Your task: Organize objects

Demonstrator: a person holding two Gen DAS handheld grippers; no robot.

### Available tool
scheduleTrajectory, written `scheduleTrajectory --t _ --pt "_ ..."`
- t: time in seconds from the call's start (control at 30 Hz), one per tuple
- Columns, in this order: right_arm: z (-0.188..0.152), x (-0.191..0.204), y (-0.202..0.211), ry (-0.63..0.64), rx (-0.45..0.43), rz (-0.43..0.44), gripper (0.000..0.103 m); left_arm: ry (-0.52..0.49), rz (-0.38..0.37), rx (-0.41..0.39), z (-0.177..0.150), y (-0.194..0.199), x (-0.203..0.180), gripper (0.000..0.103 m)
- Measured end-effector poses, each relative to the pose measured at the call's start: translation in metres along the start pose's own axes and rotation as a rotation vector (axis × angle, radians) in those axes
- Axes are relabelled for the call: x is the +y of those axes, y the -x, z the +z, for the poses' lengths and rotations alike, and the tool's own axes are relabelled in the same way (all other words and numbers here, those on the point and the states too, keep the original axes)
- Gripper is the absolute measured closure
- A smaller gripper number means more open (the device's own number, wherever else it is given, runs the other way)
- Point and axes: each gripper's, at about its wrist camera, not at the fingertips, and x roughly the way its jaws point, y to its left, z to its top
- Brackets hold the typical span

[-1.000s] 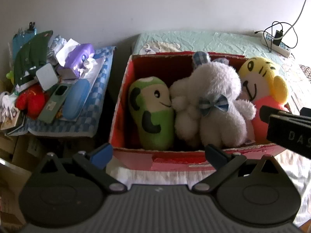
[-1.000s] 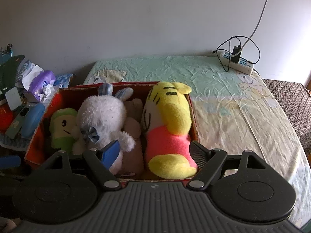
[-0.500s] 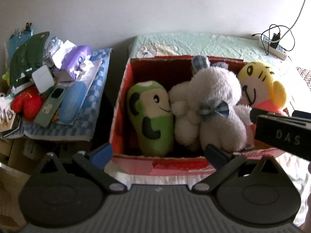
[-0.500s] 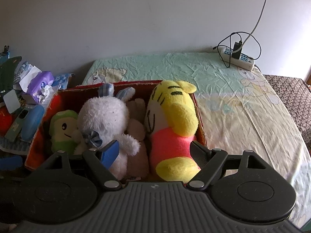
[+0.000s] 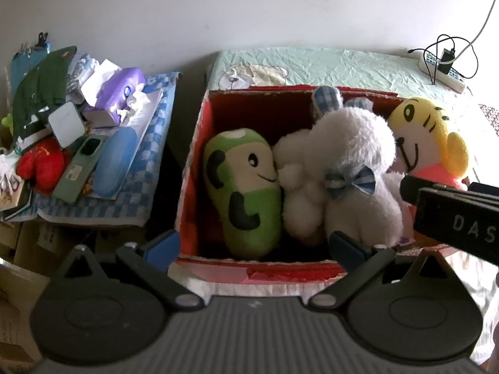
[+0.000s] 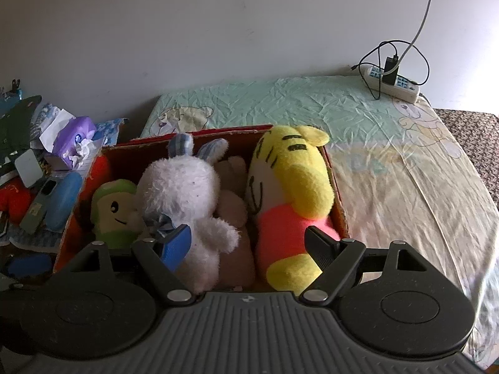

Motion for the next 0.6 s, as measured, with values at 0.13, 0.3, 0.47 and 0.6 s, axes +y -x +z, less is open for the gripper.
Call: scheduleTrajectory --t 0.13,0.3,0.47,0.6 --pt "0.0005 0.0015 0.0013 0.011 -0.007 -0.005 0.021 -0.001 0.006 -0.014 -0.0001 0.0026 0.0016 0.001" --pt "-0.0013 0.0047 0.0029 0.029 -0.008 0.0 0.021 -0.006 0.015 -0.023 -0.0008 0.0045 0.0036 0.001" --pt "-0.0018 0.0037 0.0071 0.034 -0.02 -0.004 0.021 -0.01 0.012 -0.034 -0.0016 0.0079 0.003 0.001" --pt "-0.0019 0.0018 0.0067 0.044 -0.021 -0.01 0.021 -0.026 0.022 -0.048 -0.0006 0.0103 -0.0021 0.001"
